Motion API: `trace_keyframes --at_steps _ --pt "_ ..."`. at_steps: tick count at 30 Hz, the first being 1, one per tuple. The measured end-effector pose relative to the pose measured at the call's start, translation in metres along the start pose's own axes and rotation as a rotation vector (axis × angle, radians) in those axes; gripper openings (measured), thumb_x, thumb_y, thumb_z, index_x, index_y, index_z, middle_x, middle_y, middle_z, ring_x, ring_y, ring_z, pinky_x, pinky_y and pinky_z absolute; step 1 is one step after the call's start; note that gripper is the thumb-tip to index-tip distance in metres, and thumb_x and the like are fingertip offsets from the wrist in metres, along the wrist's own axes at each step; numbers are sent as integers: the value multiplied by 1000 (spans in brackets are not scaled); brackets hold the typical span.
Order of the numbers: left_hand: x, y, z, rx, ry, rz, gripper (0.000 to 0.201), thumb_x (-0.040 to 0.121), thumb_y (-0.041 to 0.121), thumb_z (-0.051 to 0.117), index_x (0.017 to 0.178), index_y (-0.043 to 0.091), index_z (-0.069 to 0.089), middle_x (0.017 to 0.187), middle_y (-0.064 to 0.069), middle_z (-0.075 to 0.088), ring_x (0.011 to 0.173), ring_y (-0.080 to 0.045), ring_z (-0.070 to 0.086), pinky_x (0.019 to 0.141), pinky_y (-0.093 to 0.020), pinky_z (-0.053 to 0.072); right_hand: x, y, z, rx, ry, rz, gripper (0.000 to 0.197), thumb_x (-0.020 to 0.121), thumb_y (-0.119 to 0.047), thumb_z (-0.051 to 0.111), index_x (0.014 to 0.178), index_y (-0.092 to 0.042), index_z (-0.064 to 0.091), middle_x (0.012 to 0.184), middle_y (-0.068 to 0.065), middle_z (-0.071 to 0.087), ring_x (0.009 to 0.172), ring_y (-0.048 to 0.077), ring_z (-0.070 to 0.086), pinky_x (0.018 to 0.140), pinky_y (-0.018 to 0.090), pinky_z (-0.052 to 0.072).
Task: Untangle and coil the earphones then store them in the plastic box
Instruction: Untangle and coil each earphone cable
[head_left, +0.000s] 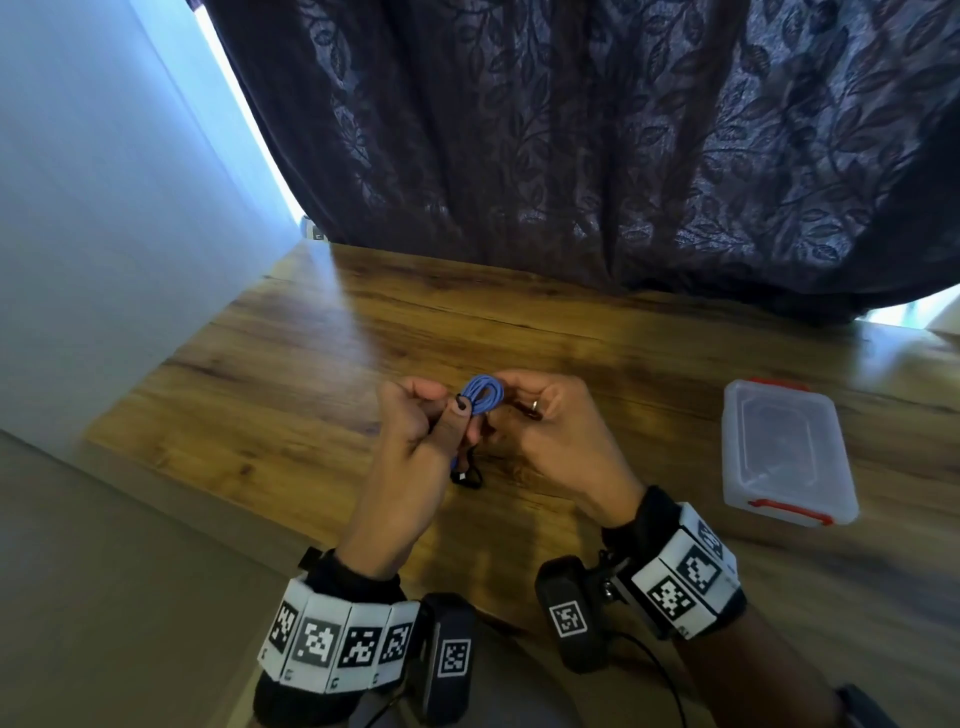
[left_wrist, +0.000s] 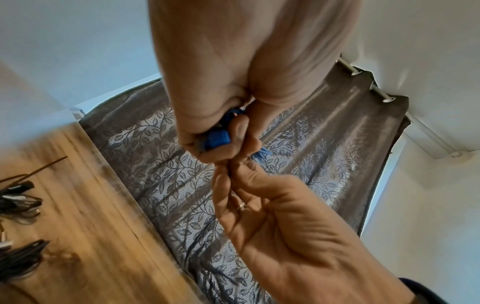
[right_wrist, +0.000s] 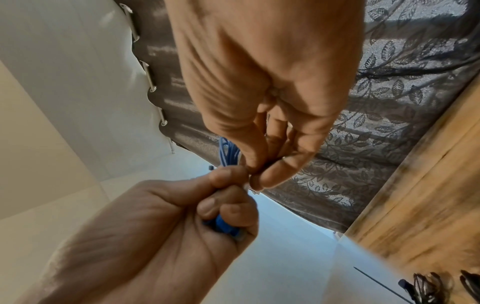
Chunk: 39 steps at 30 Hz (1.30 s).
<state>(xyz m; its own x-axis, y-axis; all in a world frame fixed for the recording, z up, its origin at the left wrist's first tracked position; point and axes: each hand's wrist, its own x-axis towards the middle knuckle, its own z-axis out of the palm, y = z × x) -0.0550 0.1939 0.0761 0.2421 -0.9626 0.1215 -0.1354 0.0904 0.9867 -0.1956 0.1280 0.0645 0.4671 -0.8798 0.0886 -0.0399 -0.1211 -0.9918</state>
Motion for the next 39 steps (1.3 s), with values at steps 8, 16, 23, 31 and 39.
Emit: trace_keyframes --at_steps 8,16,23,31,39 --pt "1 2 -2 89 -24 62 14 103 15 49 98 28 47 74 1 62 65 -13 55 60 -34 44 1 -7 2 -42 48 1 21 94 -2 66 105 -15 77 92 -6 75 82 14 69 68 24 56" --pt "3 -4 3 208 95 93 6 93 42 46 94 38 42 97 -7 62 85 -23 62 77 -54 54 -11 -17 11 33 189 159 23 86 -11 76 105 -20 66 88 -2 77 69 15 75 71 46 64" --pt "2 -1 6 233 142 115 9 100 30 46 94 32 40 94 -5 59 82 -21 61 75 -52 53 -8 -33 10 54 145 240 52 81 -3 80 109 -22 40 80 7 72 63 20 74 71 50 63" --pt "5 -5 6 186 140 83 9 103 27 46 95 28 41 95 -6 58 77 -18 60 66 -39 50 -10 -45 10 39 69 242 55 83 -1 77 116 -22 38 81 10 72 67 26 75 70 46 64" --pt "5 -8 4 172 169 75 8 102 29 48 95 28 44 88 -8 58 70 -16 56 61 -37 44 -21 -38 18 -53 146 124 51 85 -8 76 117 -25 39 79 2 72 67 18 74 70 50 62"
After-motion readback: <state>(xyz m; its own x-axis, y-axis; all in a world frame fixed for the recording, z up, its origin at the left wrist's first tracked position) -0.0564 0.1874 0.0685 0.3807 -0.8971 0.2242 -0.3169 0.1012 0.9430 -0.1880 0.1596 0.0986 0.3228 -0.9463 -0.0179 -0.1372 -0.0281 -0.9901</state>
